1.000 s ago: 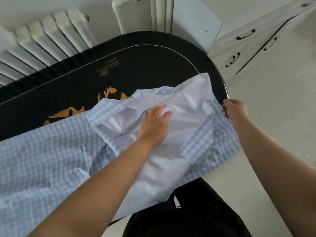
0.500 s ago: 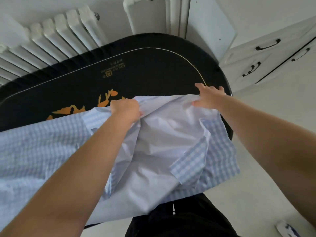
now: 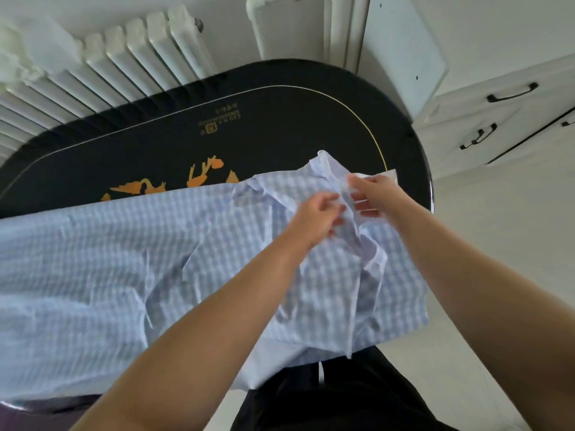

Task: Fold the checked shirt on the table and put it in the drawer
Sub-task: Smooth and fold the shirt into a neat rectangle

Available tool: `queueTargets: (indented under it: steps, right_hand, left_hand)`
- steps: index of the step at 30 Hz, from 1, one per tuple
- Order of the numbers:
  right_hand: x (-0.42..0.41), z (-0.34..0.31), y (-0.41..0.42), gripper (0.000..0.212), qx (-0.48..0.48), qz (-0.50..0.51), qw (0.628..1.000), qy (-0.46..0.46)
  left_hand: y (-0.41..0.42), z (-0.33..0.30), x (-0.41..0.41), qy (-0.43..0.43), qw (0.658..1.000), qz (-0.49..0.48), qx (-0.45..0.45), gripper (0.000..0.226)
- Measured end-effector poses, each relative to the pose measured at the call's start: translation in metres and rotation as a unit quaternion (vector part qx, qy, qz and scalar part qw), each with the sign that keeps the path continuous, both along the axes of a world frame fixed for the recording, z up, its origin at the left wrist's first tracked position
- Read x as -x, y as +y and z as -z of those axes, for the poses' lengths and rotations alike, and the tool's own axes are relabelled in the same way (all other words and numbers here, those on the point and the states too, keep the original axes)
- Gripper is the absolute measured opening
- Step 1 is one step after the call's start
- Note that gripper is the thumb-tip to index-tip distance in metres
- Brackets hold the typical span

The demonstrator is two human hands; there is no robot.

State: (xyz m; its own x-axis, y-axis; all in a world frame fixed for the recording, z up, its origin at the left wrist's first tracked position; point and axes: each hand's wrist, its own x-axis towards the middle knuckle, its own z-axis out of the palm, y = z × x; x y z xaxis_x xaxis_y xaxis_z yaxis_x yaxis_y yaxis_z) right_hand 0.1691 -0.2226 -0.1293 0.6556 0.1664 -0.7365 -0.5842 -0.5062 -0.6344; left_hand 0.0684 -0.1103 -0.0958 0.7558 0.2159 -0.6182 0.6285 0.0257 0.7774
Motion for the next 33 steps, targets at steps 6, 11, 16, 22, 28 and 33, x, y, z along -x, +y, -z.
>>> queueTargets:
  steps: [6,11,16,22,28,33]
  right_hand:
    - [0.002,0.004,0.022,0.056,0.153,-0.055,0.96,-0.229]
    - [-0.014,-0.012,0.061,0.045,0.167,-0.145,0.893,-0.392]
    - [-0.034,-0.04,0.101,0.082,0.236,-0.229,0.942,-0.071]
    - [-0.035,-0.029,0.099,0.017,0.329,-0.394,0.846,-0.143]
    - [-0.042,-0.002,0.058,0.033,0.197,-0.099,0.974,-0.045]
    - [-0.04,-0.008,0.057,0.02,0.081,-0.003,0.992,-0.101]
  left_hand:
    - [0.135,0.039,0.033,0.114,0.882,-0.087,-0.448,0.047]
    - [0.218,0.112,0.065,0.325,0.83,0.072,-0.447,0.058]
    - [0.223,0.112,0.063,0.289,0.835,0.122,-0.451,0.068]
    - [0.233,0.11,0.059,0.318,0.817,0.198,-0.437,0.066]
    - [0.23,0.106,0.058,0.316,0.804,0.237,-0.444,0.074]
    - [0.238,0.105,0.06,0.316,0.823,0.231,-0.411,0.086]
